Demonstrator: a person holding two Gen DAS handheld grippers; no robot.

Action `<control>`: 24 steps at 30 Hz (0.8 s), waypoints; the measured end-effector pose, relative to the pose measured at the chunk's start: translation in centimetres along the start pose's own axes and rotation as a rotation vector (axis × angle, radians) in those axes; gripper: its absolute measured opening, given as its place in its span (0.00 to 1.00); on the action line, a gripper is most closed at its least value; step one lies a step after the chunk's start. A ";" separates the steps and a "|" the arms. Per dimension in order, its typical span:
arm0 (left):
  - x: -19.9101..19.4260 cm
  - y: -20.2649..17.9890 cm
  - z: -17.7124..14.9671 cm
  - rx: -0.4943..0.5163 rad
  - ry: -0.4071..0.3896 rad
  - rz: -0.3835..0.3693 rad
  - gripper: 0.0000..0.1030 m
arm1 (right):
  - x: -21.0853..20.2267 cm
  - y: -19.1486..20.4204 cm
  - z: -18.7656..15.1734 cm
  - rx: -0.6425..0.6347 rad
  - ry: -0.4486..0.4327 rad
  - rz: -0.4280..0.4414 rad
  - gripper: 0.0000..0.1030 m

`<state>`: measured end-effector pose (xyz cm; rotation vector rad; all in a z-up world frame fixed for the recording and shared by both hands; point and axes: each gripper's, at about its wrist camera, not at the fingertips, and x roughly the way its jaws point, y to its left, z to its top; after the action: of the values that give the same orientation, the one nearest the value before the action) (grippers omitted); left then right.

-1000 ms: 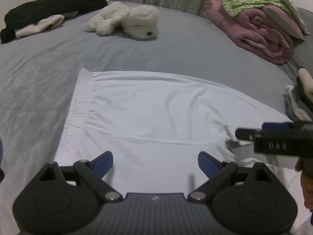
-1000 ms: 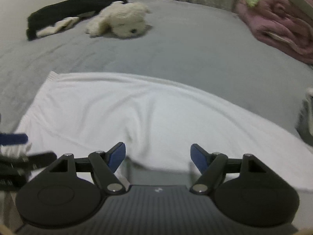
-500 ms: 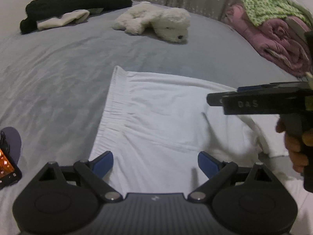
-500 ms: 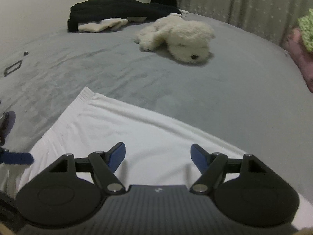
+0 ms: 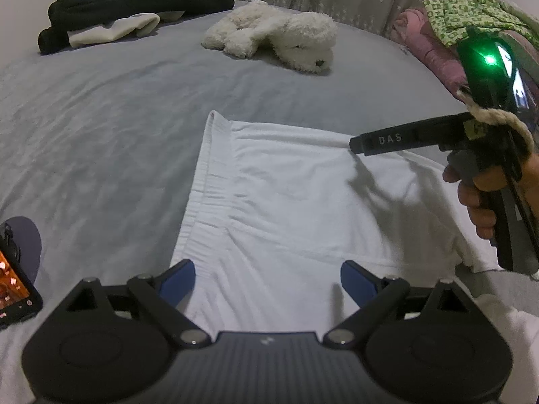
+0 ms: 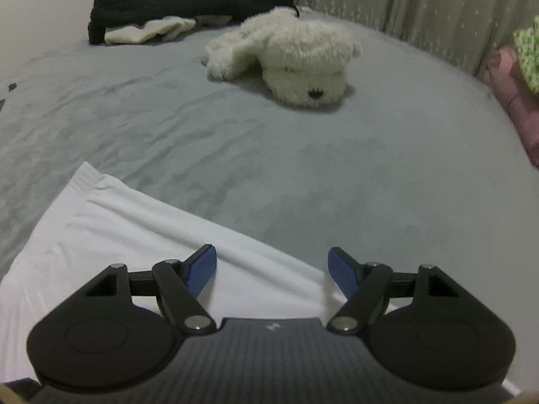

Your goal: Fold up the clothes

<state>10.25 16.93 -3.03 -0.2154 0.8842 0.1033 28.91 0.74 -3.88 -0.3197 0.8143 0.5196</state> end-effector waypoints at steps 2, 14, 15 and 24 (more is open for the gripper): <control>0.0 0.0 0.0 0.002 0.001 0.003 0.91 | 0.4 -0.2 -0.2 0.006 0.015 0.008 0.73; 0.9 0.7 0.0 -0.003 0.003 0.061 0.91 | 0.2 0.6 -0.2 0.012 0.022 0.062 0.13; 1.0 1.0 0.0 -0.015 0.007 0.063 0.91 | 0.0 0.9 -0.2 0.007 0.021 0.064 0.09; 0.6 1.4 0.3 -0.064 -0.007 0.065 0.90 | -2.8 1.6 0.1 0.013 -0.029 0.044 0.02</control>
<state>10.59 18.33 -3.54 -0.2458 0.8814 0.1934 26.54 1.21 -1.82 -0.2822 0.7974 0.5585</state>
